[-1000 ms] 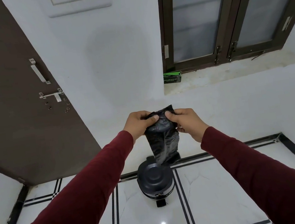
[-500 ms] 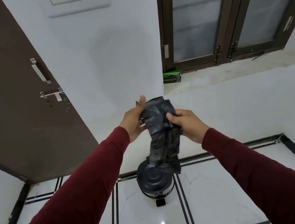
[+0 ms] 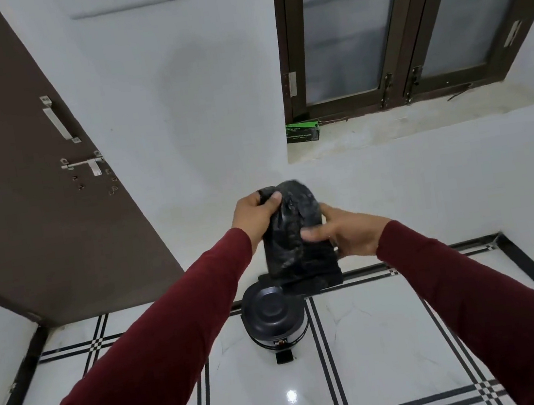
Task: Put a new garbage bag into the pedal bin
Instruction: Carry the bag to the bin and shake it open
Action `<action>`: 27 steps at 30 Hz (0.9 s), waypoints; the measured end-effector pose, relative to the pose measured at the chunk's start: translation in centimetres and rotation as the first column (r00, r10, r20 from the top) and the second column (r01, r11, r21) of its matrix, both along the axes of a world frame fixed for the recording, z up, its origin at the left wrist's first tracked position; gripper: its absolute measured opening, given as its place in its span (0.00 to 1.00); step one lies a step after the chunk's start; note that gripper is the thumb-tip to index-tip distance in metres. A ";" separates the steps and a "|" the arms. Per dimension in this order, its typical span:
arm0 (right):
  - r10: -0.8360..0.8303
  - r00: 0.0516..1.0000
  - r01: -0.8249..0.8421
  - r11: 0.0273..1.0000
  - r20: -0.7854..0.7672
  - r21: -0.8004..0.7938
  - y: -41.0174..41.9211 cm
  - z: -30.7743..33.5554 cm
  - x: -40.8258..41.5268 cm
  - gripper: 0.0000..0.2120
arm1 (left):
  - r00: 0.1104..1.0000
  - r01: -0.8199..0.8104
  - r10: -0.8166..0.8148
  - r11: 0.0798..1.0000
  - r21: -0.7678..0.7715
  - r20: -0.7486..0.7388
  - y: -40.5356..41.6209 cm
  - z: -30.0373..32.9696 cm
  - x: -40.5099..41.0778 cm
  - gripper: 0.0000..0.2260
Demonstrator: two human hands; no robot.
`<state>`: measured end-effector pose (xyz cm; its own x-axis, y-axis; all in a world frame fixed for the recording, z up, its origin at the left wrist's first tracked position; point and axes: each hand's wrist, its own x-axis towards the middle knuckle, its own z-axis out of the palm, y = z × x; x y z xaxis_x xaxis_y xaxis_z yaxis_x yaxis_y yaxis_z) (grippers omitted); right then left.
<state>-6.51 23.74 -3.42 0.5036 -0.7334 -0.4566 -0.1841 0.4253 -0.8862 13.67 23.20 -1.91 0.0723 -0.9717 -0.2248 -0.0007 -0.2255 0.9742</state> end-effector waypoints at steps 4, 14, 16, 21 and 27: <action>-0.129 0.990 0.130 0.991 0.059 -0.017 0.5 -0.7 1.0 0.26 | 0.992 -0.014 0.025 0.995 0.095 -0.121 0.4 1.4 0.3 0.25; -0.626 0.768 0.630 0.777 0.137 0.020 -0.9 0.0 2.8 0.25 | 0.944 0.297 -0.240 0.917 0.265 -0.227 2.9 0.0 1.0 0.05; -0.619 0.779 0.617 0.785 0.103 0.051 -0.8 -0.2 2.7 0.31 | 0.974 0.160 -0.115 0.958 0.239 -0.195 2.6 -0.2 0.4 0.06; -0.609 0.748 0.449 0.758 -0.265 -0.474 0.7 0.6 2.8 0.25 | 0.993 -0.109 0.098 0.979 0.175 0.069 1.7 -0.5 -0.1 0.16; -0.341 0.930 0.268 0.885 -0.138 -0.380 2.6 4.0 3.6 0.20 | 0.957 -0.149 0.118 0.984 0.101 0.265 1.9 1.1 -0.8 0.29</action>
